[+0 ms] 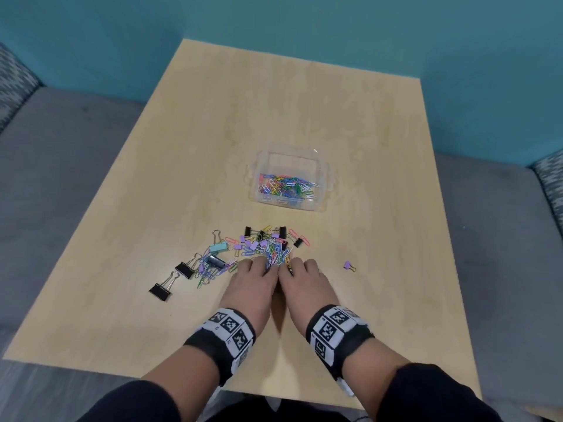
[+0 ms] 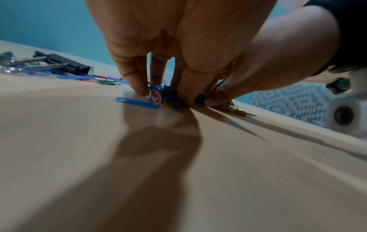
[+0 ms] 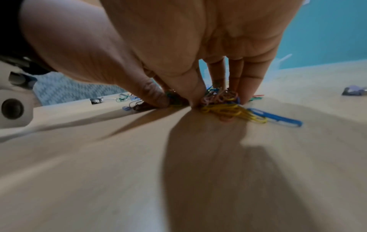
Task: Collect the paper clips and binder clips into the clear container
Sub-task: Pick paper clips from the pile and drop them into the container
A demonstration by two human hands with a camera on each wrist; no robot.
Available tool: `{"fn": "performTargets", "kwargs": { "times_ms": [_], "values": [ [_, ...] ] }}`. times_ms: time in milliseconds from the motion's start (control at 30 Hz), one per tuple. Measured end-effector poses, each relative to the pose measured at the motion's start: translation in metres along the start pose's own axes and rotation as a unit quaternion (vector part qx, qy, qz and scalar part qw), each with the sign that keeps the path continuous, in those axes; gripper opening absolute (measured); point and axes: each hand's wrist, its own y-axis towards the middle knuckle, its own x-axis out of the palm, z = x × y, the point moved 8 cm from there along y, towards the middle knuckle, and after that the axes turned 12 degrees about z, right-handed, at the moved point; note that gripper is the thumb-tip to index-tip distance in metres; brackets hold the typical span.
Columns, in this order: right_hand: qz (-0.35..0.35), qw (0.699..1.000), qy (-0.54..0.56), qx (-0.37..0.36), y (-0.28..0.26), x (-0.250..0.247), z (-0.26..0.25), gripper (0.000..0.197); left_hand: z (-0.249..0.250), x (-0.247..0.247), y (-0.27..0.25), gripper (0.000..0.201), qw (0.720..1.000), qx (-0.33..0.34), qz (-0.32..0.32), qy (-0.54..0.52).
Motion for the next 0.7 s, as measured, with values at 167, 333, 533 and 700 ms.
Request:
{"fn": "performTargets", "kwargs": {
  "times_ms": [167,333,533,700],
  "values": [
    [-0.029,0.999,0.011,-0.038,0.002,-0.01,0.001,0.041,-0.001,-0.009,0.004,0.039,1.0,0.012,-0.011,0.004],
    [-0.063,0.997,0.013,-0.048,0.002,-0.019,0.008,0.042,-0.008,-0.008,0.009,0.026,0.999,0.012,-0.043,0.008],
    [-0.078,0.995,0.032,-0.045,0.007,-0.016,0.019,0.037,-0.015,-0.007,0.014,0.027,0.999,-0.001,-0.046,0.001],
    [-0.095,0.994,0.027,-0.05,0.014,-0.017,0.029,0.021,-0.021,-0.016,0.019,0.007,0.997,-0.015,-0.076,-0.027]
  ]
}}
